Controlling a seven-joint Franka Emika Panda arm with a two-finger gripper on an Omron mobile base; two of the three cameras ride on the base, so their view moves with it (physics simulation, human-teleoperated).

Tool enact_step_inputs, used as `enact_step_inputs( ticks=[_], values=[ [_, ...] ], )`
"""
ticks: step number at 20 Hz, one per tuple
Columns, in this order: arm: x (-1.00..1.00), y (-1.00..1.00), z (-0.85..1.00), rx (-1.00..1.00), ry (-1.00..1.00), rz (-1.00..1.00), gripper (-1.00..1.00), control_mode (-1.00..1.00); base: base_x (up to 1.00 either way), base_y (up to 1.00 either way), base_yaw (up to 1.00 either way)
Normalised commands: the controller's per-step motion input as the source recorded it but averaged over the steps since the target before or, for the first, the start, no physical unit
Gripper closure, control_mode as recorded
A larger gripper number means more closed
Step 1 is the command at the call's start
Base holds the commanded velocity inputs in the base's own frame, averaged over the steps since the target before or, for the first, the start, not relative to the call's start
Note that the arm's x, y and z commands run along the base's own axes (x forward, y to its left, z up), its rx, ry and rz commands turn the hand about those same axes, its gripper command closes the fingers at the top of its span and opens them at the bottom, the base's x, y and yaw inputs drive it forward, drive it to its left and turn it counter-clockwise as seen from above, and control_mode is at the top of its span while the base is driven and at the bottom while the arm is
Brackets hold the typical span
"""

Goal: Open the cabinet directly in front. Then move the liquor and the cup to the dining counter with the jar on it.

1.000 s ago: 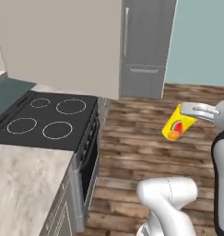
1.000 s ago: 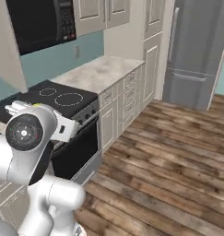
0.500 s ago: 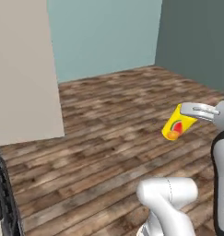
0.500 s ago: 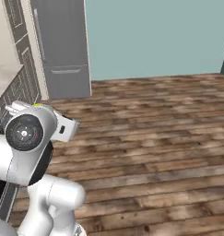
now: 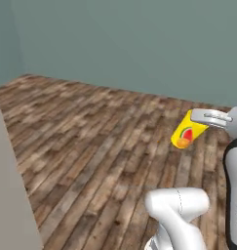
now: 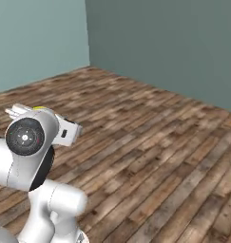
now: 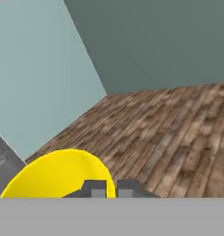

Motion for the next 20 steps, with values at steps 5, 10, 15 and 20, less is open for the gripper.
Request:
enact_step_inputs(
  ticks=[5, 10, 15, 20],
  values=[
    [0.00, 0.00, 0.00, 0.00, 0.00, 0.00, 1.00, 1.00, 0.23, 0.13, -0.99],
    [0.00, 0.00, 0.00, 0.00, 0.00, 0.00, 1.00, 1.00, 0.57, 0.39, -0.82],
    [0.00, 0.00, 0.00, 0.00, 0.00, 0.00, 1.00, 1.00, 1.00, 0.92, -0.36],
    [0.00, 0.00, 0.00, 0.00, 0.00, 0.00, 1.00, 1.00, 1.00, 0.75, -0.28]
  ],
)
